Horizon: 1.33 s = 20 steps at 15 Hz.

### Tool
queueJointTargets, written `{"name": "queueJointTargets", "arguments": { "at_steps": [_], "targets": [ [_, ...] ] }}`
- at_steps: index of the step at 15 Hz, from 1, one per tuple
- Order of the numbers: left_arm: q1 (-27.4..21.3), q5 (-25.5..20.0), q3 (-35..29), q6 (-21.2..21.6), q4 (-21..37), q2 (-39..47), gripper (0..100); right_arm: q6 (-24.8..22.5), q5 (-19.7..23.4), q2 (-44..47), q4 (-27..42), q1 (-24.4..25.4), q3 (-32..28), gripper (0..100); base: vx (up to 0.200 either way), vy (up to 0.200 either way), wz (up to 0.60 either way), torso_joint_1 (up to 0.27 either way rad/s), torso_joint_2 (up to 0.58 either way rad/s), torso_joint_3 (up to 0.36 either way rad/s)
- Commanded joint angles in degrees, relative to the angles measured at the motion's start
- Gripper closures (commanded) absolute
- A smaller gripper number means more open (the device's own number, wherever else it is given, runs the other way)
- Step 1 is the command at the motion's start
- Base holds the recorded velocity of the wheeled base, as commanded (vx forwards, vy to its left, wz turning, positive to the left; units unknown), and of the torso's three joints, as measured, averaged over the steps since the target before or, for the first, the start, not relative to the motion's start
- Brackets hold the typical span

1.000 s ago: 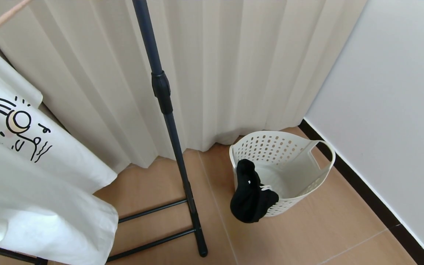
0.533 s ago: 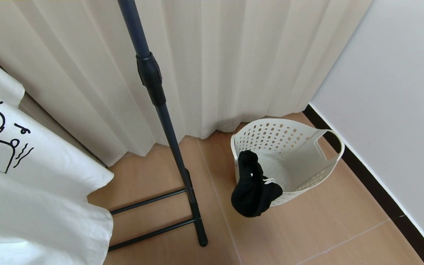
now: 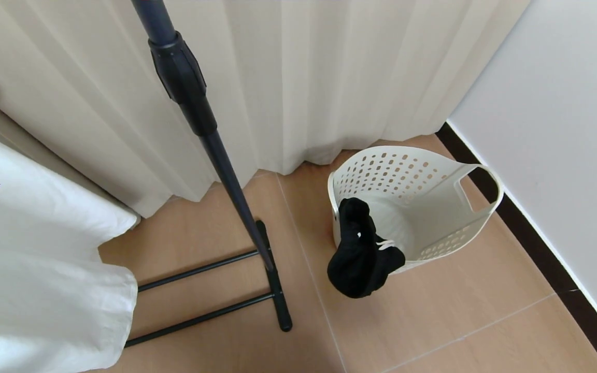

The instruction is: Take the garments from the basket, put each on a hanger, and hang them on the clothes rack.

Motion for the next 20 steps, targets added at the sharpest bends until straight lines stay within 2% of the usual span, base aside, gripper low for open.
{"name": "queueJointTargets", "arguments": {
  "at_steps": [1, 9, 11, 12, 14, 15, 16, 17, 20],
  "targets": [
    [0.0, 0.0, 0.0, -0.1, 0.0, 0.1, 0, 0.0, 0.0, 0.1, 0.0, 0.0, 0.0, 0, 0.000, 0.000, 0.00, -0.002, 0.00, -0.183],
    [0.0, 0.0, 0.1, 0.2, -0.1, 0.1, 0, -0.7, 0.2, 1.9, 0.3, 0.5, -0.2, 0, 0.000, 0.000, 0.00, 0.001, 0.00, -0.053],
    [0.0, 0.0, 0.1, 0.2, 0.0, 0.1, 0, -2.6, 0.6, 8.6, 0.1, 2.5, -0.3, 0, 0.000, 0.000, 0.00, 0.000, 0.00, 0.000],
    [0.0, 0.0, 0.1, 0.2, -0.1, 0.1, 0, -4.3, 1.7, 12.5, 0.0, 4.9, -0.7, 0, 0.000, 0.000, 0.00, 0.000, 0.00, 0.000],
    [0.0, 0.0, 0.1, 0.2, -0.1, 0.1, 0, -4.4, 1.7, 16.9, -0.3, 8.1, -1.8, 0, 0.000, 0.000, 0.00, 0.000, 0.00, 0.000],
    [0.0, 0.0, 0.1, 0.2, -0.1, 0.1, 0, -4.4, 1.7, 22.2, -1.9, 12.2, -3.6, 0, 0.000, 0.000, 0.00, 0.000, 0.00, 0.000],
    [0.0, 0.0, 0.1, 0.2, -0.1, 0.1, 0, -4.6, 1.6, 25.7, -2.4, 13.9, -5.3, 0, 0.000, 0.000, 0.00, 0.000, 0.00, 0.000],
    [0.1, 0.0, 0.1, 0.2, -0.1, 0.1, 0, -6.8, 1.7, 29.7, -2.4, 15.4, -7.6, 0, 0.000, 0.000, 0.00, 0.000, 0.00, 0.000],
    [0.0, 0.0, 0.1, 0.2, -0.1, 0.1, 0, -20.5, 1.7, 40.3, -3.1, 16.1, -13.9, 0, 0.000, 0.000, 0.00, 0.000, 0.00, 0.000]
  ]
}}
